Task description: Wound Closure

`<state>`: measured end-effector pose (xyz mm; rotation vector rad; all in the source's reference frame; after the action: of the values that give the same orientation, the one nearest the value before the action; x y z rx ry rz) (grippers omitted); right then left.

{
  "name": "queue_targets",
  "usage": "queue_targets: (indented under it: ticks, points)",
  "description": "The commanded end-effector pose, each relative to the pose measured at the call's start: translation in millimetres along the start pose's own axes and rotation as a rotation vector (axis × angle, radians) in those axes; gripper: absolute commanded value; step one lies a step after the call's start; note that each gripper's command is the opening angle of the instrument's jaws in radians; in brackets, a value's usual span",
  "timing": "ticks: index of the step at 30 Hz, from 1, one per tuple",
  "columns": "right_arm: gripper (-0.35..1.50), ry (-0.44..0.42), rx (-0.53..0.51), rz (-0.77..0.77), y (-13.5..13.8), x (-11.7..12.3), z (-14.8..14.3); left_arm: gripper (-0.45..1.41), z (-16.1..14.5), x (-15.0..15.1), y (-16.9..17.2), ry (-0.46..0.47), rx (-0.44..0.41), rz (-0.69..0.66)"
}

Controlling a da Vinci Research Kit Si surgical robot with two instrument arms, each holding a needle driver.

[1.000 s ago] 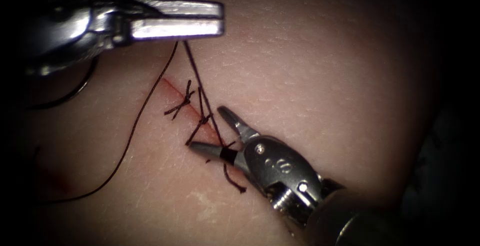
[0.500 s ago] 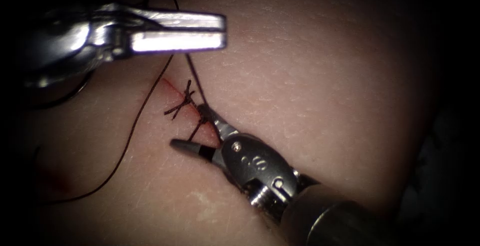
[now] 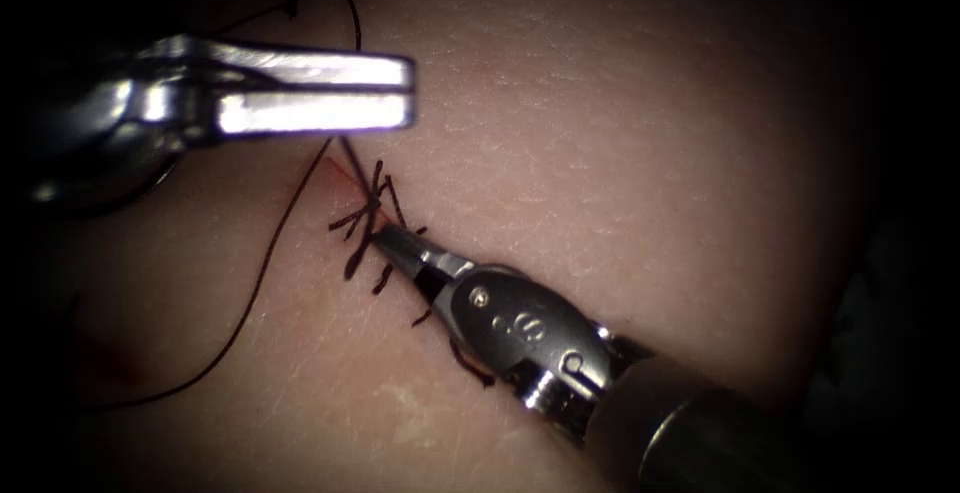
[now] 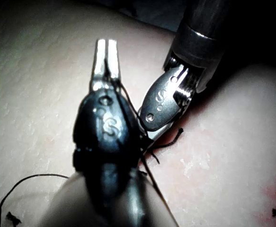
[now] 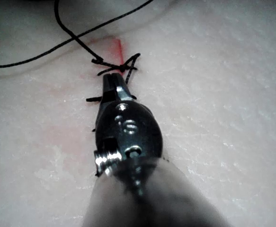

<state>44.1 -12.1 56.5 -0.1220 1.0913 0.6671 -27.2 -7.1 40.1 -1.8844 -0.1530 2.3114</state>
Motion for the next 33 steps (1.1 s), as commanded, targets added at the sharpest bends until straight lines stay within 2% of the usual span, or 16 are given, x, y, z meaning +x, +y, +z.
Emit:
queue_targets:
  ticks: [1,2,3,5,6,11,13,17,19,20,22,27,30,31,33]
  points:
    - [1.1,0.001,0.013,0.018,-0.5,-0.2,0.1,-0.45,0.2,-0.9,1.0,0.003,-0.003,0.004]
    - [1.35,0.004,0.019,0.021,-0.4,0.0,-0.4,-0.45,-0.3,-1.0,1.9,0.006,-0.008,0.012]
    - [1.48,0.009,0.034,0.028,-0.1,0.5,-1.9,-0.45,-1.1,-1.4,3.5,0.005,-0.021,0.033]
    - [1.48,0.011,0.053,0.034,0.1,0.9,-3.5,-0.45,-1.9,-1.9,5.7,0.003,-0.036,0.035]
    - [1.48,0.009,0.075,0.042,0.5,1.5,-5.5,-0.45,-2.4,-2.4,7.9,0.002,-0.049,0.032]
    - [1.48,0.012,0.132,0.06,1.8,2.8,-9.6,-0.45,-2.7,-3.9,14.3,0.015,-0.095,0.04]
    - [1.48,0.013,0.149,0.061,2.1,2.8,-10.9,-0.45,-2.2,-4.6,17.7,0.059,-0.145,0.022]
    - [1.47,0.016,0.152,0.048,2.1,2.3,-11.4,-0.42,-0.9,-5.3,21.2,0.101,-0.179,0.009]
    - [1.45,0.018,0.151,0.043,1.9,1.9,-11.3,0.14,-0.1,-6.0,22.7,0.11,-0.193,-0.003]
    - [1.45,0.019,0.15,0.041,1.8,1.7,-11.2,0.64,0.1,-6.4,23.1,0.111,-0.199,-0.029]
    - [1.45,0.021,0.148,0.036,1.5,1.4,-11.0,1.05,0.5,-7.4,23.7,0.096,-0.232,-0.055]
    - [1.47,0.03,0.143,0.025,0.7,0.6,-10.6,1.38,0.2,-10.2,20.4,-0.072,-0.219,-0.049]
    - [1.47,0.026,0.145,0.022,0.4,0.4,-10.4,1.4,-0.5,-12.4,17.1,-0.216,-0.179,-0.05]
    - [1.47,0.02,0.145,0.02,0.3,0.4,-10.4,1.4,-0.8,-14.0,14.9,-0.279,-0.146,-0.065]
    - [1.47,0.018,0.146,0.02,0.3,0.4,-10.4,1.35,-1.0,-15.6,12.9,-0.305,-0.117,-0.076]
